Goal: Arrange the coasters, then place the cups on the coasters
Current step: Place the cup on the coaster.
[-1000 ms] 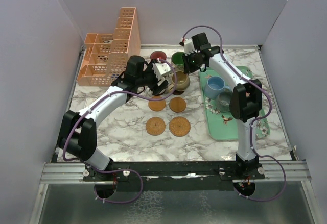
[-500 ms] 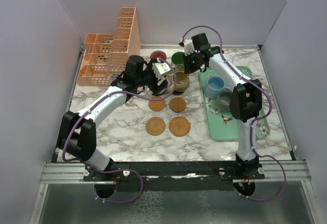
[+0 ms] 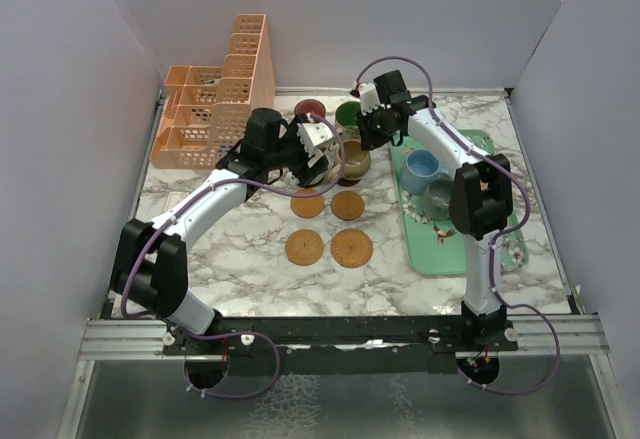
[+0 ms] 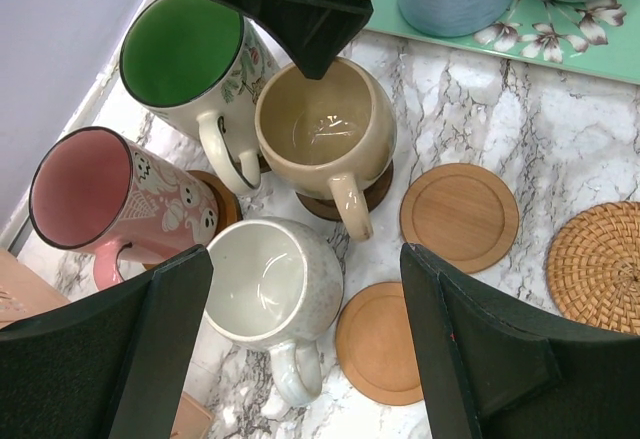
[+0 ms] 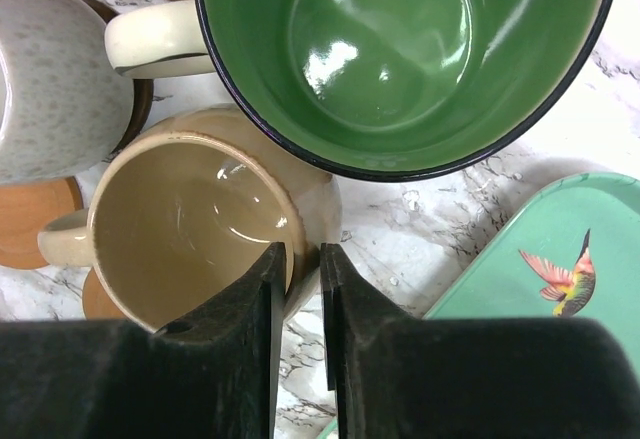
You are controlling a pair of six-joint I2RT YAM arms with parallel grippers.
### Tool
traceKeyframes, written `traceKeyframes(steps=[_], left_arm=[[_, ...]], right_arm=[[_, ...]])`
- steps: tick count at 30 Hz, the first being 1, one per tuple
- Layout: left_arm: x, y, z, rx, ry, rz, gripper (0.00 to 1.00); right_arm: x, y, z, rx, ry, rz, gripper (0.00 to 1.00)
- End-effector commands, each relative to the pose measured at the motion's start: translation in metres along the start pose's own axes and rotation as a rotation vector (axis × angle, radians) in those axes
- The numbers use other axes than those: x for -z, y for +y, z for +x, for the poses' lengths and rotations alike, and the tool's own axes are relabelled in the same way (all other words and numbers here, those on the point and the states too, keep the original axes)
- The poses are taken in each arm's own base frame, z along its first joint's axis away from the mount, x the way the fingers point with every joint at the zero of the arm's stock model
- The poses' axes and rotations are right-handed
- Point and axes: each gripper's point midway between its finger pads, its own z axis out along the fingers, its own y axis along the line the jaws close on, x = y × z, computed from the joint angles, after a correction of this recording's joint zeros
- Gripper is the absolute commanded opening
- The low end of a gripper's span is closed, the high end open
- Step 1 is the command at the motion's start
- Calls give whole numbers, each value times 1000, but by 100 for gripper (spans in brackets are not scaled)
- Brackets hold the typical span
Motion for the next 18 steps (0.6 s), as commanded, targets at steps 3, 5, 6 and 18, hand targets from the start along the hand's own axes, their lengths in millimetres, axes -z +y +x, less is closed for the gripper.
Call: traceKeyframes(steps=[3,5,6,18], left_arm=[[13,6,-18,-24,-43,-30,79],[13,6,-18,-24,-42,-30,79],[13,6,-18,-26,-43,-30,79],[12,4,-17,-24,-45,-23,79]], right_arm=[[-4,-1,2,30,5,21,22],[-7,0,5,28,14,13,22],[-8,0,6,25,16,14,22],[-19,-2,8,11,36,16,23]])
